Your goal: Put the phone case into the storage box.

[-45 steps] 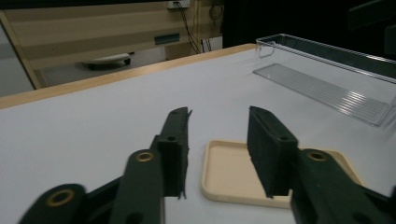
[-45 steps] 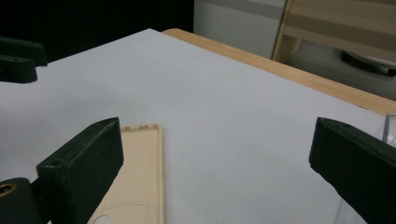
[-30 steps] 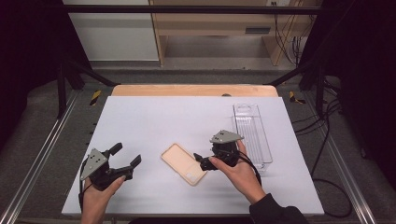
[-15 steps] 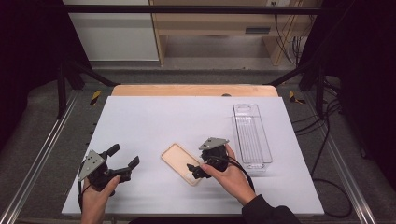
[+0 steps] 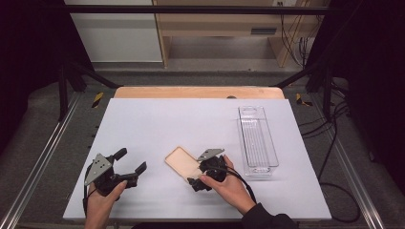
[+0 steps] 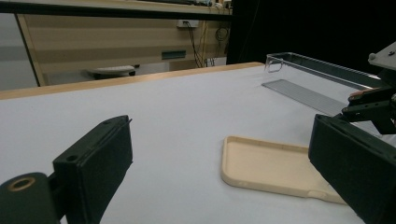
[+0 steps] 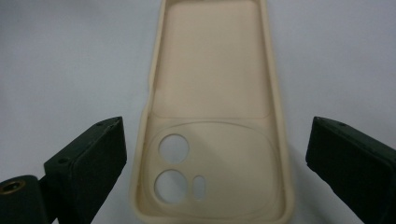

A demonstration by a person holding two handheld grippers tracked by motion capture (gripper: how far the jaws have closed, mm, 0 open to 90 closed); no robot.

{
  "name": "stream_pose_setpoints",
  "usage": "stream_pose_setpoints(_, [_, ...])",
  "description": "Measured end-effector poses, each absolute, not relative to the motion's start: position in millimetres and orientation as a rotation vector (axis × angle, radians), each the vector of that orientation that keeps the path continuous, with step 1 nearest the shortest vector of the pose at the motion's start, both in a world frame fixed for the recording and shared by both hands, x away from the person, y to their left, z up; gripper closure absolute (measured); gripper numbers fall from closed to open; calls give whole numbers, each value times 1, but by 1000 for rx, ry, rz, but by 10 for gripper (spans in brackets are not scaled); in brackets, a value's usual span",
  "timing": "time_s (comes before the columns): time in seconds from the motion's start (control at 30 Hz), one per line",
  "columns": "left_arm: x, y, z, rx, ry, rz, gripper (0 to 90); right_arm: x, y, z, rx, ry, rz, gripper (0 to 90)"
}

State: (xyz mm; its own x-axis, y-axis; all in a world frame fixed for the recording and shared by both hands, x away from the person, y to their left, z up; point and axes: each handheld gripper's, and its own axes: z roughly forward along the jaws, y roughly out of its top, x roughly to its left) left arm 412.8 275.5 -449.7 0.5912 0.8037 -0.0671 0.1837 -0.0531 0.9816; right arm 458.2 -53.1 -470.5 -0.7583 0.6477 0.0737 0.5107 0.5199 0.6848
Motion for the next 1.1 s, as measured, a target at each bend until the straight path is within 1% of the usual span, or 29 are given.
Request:
stream_pose_setpoints(0.77, [413,268,-451,1609,819,617,61,449,-45,-488,944,2547,992,55])
stream_pose_setpoints(0.87, [413,268,-451,1610,818,618,61,448,-45,-488,944,2538,991,65])
stream_pose_setpoints(0.93, [412,268,-450,1613,812,623,62,449,-46,-487,953,2531,991,102])
stream_pose_setpoints(1.1, [412,267,-450,1616,808,629,62,448,-46,-487,963,2521,991,111])
